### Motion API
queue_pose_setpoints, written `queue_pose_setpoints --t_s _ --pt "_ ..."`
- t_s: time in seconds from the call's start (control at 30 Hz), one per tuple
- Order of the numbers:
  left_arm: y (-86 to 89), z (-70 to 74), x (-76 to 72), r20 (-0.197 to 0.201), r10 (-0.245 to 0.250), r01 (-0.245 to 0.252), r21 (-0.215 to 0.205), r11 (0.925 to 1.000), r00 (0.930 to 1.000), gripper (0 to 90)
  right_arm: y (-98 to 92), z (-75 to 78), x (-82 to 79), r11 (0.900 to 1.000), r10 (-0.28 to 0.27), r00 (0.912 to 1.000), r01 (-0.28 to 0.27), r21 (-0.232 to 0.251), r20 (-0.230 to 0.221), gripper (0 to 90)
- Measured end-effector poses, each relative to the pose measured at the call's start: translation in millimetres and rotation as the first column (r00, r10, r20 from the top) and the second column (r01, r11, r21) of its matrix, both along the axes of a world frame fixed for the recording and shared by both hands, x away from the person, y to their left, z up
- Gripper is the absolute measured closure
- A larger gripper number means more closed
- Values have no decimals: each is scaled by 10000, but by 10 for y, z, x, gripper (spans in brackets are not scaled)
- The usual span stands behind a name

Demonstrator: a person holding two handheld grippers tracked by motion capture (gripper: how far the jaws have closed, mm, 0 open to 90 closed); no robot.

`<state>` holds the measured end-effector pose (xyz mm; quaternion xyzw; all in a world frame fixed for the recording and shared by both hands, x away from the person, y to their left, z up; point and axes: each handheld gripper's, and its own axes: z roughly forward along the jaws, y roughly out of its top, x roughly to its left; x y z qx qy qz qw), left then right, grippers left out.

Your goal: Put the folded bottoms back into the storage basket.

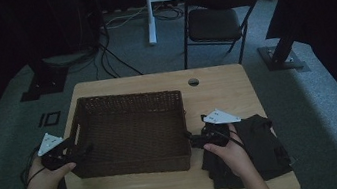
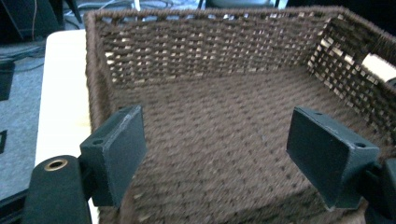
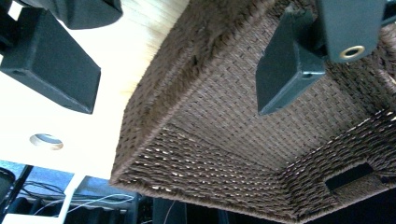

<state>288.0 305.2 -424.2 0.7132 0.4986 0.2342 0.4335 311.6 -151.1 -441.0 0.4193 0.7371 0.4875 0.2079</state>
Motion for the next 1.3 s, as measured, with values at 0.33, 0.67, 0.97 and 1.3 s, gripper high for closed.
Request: queue_pose_setpoints --t_s 0.33,0.67,0.97,1.3 --pt "-224 37 51 17 -589 589 -185 9981 9983 202 -164 17 -16 9997 -263 9997 263 25 20 138" --pt "-465 22 76 188 -1450 1455 -314 9889 9893 201 -322 34 -43 9986 -520 9986 521 -82 114 138" --pt "-706 60 98 332 -2036 2048 -386 9780 9785 201 -480 36 -76 9967 -802 9967 804 -144 156 138" --pt "-983 90 91 519 -2639 2658 -335 9634 9631 202 -656 28 -119 9938 -1103 9938 1105 -127 159 138"
